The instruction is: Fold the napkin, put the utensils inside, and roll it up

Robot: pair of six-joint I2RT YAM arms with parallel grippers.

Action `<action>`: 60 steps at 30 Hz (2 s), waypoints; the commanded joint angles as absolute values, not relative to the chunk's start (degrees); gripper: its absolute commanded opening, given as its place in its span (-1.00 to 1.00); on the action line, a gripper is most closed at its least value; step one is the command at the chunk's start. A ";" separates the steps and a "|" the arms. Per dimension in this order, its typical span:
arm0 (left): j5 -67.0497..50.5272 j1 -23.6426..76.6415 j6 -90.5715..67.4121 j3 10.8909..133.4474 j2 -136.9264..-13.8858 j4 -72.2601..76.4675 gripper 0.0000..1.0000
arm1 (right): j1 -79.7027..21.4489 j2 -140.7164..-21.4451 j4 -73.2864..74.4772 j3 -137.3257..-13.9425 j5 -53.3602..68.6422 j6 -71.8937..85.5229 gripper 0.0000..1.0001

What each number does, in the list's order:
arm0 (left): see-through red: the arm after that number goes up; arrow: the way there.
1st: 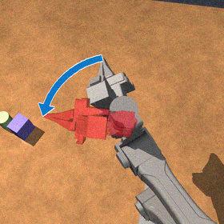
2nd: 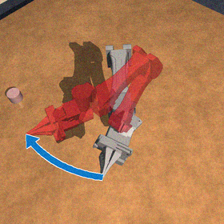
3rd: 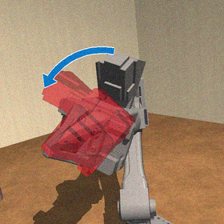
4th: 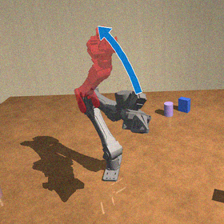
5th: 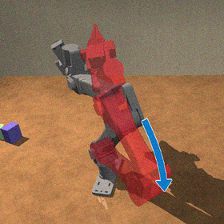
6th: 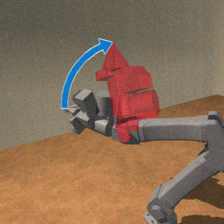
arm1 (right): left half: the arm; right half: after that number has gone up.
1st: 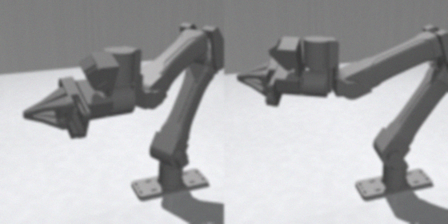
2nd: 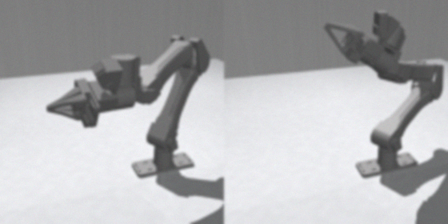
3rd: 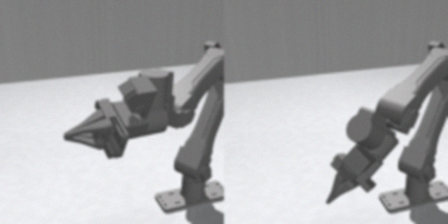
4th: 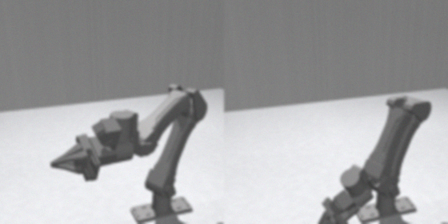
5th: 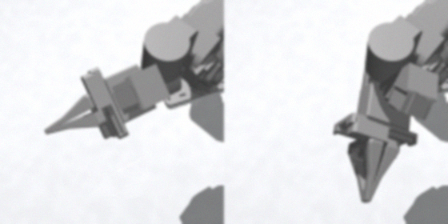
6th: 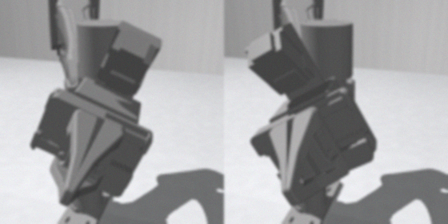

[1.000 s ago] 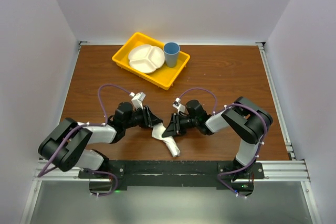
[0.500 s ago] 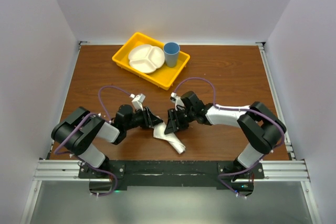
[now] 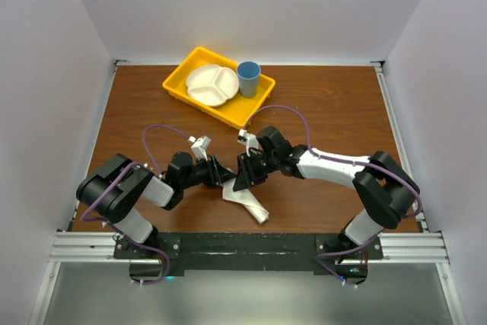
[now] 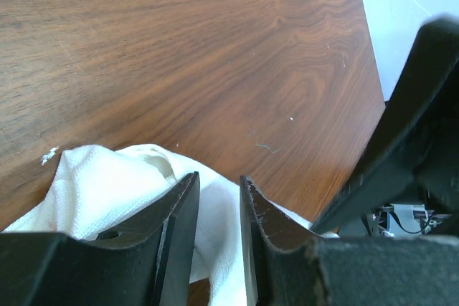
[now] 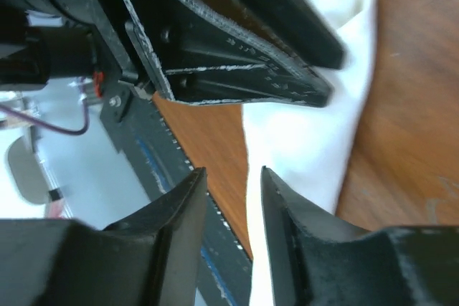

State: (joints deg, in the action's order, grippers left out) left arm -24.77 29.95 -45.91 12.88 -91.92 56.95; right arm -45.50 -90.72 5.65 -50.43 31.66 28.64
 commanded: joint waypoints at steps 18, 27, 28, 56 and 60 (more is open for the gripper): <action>-23.64 29.00 -42.80 14.15 -94.83 52.38 -0.31 | -48.25 -83.67 5.37 -41.78 28.39 32.42 -0.50; -24.70 28.83 -41.84 14.68 -93.87 50.80 -0.31 | -48.34 -83.07 2.52 -33.20 23.65 33.86 -0.58; -24.78 28.83 -41.92 14.68 -93.78 50.71 -0.31 | -48.34 -82.10 5.16 -34.27 23.29 33.32 -0.58; -25.14 27.16 -40.60 26.46 -73.30 22.67 -0.21 | -46.67 -99.41 -1.76 -53.70 29.88 29.27 -0.53; -23.91 26.72 -40.43 24.96 -73.91 23.72 -0.21 | -46.67 -96.78 -0.71 -54.67 29.80 29.53 -0.52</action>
